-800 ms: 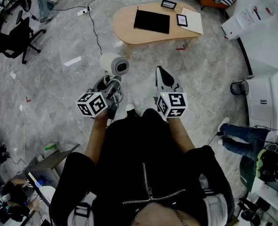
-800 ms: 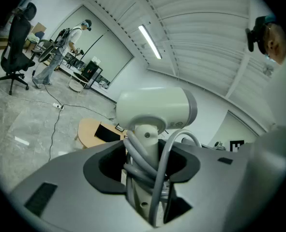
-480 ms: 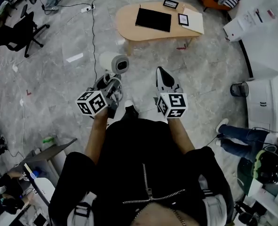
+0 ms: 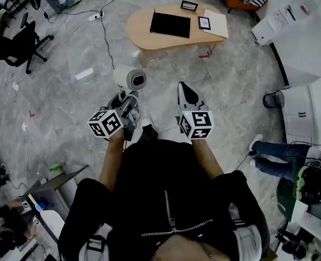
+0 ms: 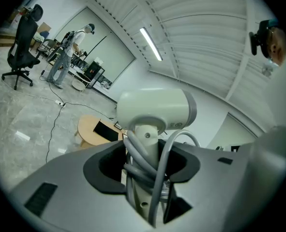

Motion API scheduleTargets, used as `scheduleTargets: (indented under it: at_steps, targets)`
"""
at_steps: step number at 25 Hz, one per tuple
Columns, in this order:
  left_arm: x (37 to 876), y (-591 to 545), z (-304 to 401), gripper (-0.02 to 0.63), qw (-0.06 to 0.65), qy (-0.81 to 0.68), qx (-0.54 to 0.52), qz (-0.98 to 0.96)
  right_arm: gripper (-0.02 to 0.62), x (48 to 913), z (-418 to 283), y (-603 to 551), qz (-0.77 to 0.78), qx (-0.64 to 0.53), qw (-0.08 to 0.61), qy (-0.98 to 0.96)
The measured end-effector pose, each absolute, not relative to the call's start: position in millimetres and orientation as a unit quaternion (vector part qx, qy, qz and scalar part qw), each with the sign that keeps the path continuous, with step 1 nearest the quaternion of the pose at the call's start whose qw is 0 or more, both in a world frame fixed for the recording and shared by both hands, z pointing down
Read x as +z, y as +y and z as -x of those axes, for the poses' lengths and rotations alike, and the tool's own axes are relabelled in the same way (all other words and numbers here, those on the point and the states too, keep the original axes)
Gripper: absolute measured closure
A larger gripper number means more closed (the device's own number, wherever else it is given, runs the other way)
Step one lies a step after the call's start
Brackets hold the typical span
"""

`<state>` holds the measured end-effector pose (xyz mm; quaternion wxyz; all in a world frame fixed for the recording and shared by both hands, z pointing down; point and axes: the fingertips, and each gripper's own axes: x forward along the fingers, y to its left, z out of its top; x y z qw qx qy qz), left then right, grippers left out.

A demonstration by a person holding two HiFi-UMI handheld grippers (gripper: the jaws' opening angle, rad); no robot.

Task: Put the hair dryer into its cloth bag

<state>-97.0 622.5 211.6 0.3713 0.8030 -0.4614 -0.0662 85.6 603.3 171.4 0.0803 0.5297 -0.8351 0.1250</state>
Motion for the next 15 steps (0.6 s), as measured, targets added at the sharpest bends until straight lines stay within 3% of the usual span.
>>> scheduleTargets:
  at_steps: [15]
  targets:
    - [215,598,98,0.394,0.375,-0.453,-0.061,-0.806,0.586,174,-75,576,-0.524,0.133,0.074,-0.838]
